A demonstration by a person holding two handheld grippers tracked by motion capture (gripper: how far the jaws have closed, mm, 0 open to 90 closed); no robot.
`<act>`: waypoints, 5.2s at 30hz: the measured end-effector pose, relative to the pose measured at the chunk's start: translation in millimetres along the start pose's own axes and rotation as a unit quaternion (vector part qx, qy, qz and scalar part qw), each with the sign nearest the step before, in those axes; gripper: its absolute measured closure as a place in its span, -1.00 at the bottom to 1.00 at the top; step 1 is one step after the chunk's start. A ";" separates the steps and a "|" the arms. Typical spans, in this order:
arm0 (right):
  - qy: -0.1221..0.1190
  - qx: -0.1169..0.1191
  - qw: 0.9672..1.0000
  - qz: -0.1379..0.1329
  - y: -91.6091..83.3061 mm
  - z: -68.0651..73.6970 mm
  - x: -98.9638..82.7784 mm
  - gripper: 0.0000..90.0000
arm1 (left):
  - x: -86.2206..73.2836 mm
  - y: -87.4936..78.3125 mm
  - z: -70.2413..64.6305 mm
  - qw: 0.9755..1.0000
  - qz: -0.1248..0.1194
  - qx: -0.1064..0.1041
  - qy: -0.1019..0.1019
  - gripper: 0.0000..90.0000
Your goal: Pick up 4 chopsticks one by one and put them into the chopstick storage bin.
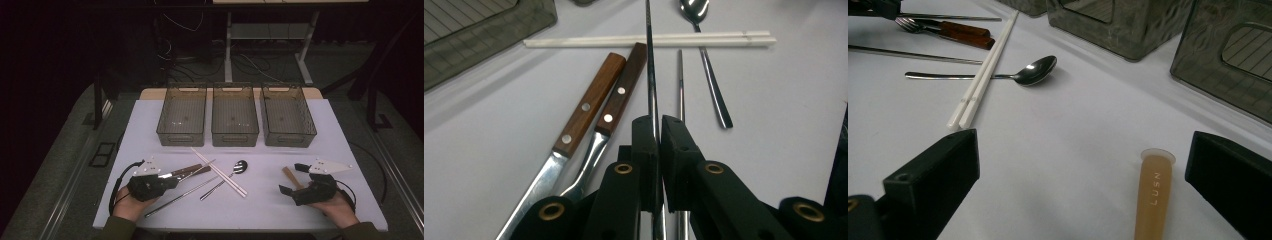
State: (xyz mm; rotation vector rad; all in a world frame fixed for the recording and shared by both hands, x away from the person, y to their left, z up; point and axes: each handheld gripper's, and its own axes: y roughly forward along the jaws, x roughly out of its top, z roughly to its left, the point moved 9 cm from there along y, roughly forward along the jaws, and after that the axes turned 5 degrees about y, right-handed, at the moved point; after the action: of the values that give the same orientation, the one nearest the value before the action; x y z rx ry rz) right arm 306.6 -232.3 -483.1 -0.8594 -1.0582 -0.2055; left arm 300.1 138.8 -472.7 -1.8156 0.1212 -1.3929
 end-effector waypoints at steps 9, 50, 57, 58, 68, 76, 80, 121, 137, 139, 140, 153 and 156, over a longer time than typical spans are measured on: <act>0.001 -0.001 1.000 -0.006 -1.4 -1.1 1.2 -0.98 | 15.6 0.9 2.7 1.000 -0.018 0.000 -0.003 0.88; 0.002 -0.004 1.000 -0.003 -2.3 -0.9 -0.4 -0.98 | 90.6 14.6 48.0 0.997 -0.063 0.036 -0.005 0.88; 0.001 -0.005 1.000 -0.002 -2.1 -1.0 -0.5 -0.98 | 102.9 17.4 60.1 0.996 -0.072 0.044 -0.009 0.88; 0.001 -0.005 1.000 -0.003 -2.1 -1.2 -0.3 -0.98 | 104.5 18.3 61.9 0.996 -0.074 0.044 -0.010 0.88; 0.004 -0.006 1.000 -0.007 -3.5 -1.8 0.2 -0.98 | 121.5 24.4 85.4 0.994 -0.087 0.057 -0.016 0.88; 0.001 -0.006 1.000 -0.009 -4.0 -1.8 0.8 -0.98 | 134.4 28.8 107.0 0.993 -0.086 0.071 -0.025 0.88; 0.001 -0.007 1.000 -0.010 -4.3 -2.1 1.0 -0.98 | 139.2 31.3 120.9 0.992 -0.086 0.080 -0.037 0.88; 0.005 -0.007 1.000 -0.017 -6.1 -2.0 2.3 -0.98 | 99.1 74.8 194.0 0.977 -0.017 0.167 -0.133 0.87; 0.005 -0.009 1.000 -0.018 -6.9 -1.9 2.6 -0.98 | 113.6 54.6 177.0 0.983 -0.061 0.132 -0.111 0.05; 0.004 -0.009 1.000 -0.019 -6.8 -1.9 2.7 -0.98 | 116.5 50.0 171.4 0.985 -0.063 0.126 -0.103 -0.01; 0.003 -0.009 1.000 -0.019 -6.7 -1.9 2.8 -0.98 | 118.7 48.2 168.1 0.985 -0.069 0.123 -0.100 -0.03; 0.006 -0.009 1.000 -0.018 -6.9 -2.0 2.4 -0.98 | 130.0 35.1 122.3 0.991 -0.092 0.079 -0.050 -0.32; 0.006 -0.008 1.000 -0.017 -6.6 -1.9 2.2 -0.98 | 128.5 33.2 111.5 0.992 -0.093 0.073 -0.042 -0.37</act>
State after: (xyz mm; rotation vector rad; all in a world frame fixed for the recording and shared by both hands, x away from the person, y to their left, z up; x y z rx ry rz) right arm 305.5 -237.6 -478.2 -0.8548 -1.0617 -0.2481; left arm 455.6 109.8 -401.8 -1.7948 -0.1936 -1.4119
